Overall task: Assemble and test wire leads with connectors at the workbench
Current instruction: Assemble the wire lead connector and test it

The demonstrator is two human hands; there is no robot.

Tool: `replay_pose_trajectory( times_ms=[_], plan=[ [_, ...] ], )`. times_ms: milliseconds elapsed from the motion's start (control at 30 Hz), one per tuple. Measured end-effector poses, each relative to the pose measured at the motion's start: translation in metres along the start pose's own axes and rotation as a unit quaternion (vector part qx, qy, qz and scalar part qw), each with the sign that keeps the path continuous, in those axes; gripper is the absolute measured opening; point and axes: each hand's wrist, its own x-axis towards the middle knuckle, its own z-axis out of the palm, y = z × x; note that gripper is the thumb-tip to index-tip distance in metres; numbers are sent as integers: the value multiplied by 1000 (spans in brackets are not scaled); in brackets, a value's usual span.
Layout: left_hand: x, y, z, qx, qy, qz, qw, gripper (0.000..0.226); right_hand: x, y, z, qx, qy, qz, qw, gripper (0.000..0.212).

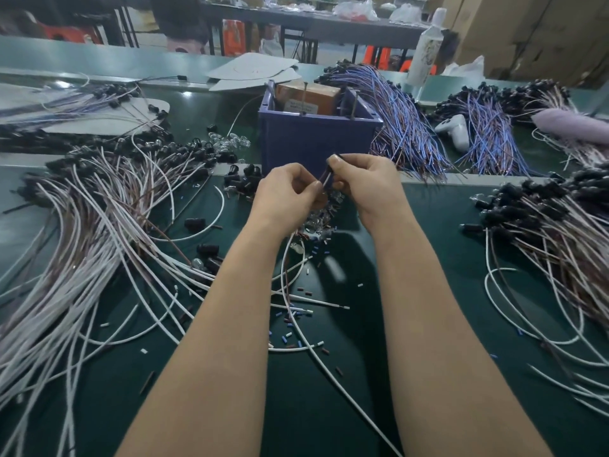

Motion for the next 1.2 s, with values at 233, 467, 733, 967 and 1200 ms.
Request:
replay_pose_trajectory(
  times_ms=[233,467,733,967,1200],
  plan=[
    [-1,0,-7,-79,-34,-9,996,8,1,-5,-3,-4,-31,4,1000,11],
    [2,1,-7,-105,-37,17,994,3,-1,-8,-3,-7,-72,18,997,13],
    [3,3,-7,-109,-16,15,994,9,-3,-12,-1,-10,-82,17,996,19],
    [1,3,-7,-121,-15,8,993,10,-2,-14,-4,-10,-63,6,998,6],
    [-1,1,-7,-81,-18,-3,997,8,0,-13,-7,-12,-41,-2,999,6]
  ],
)
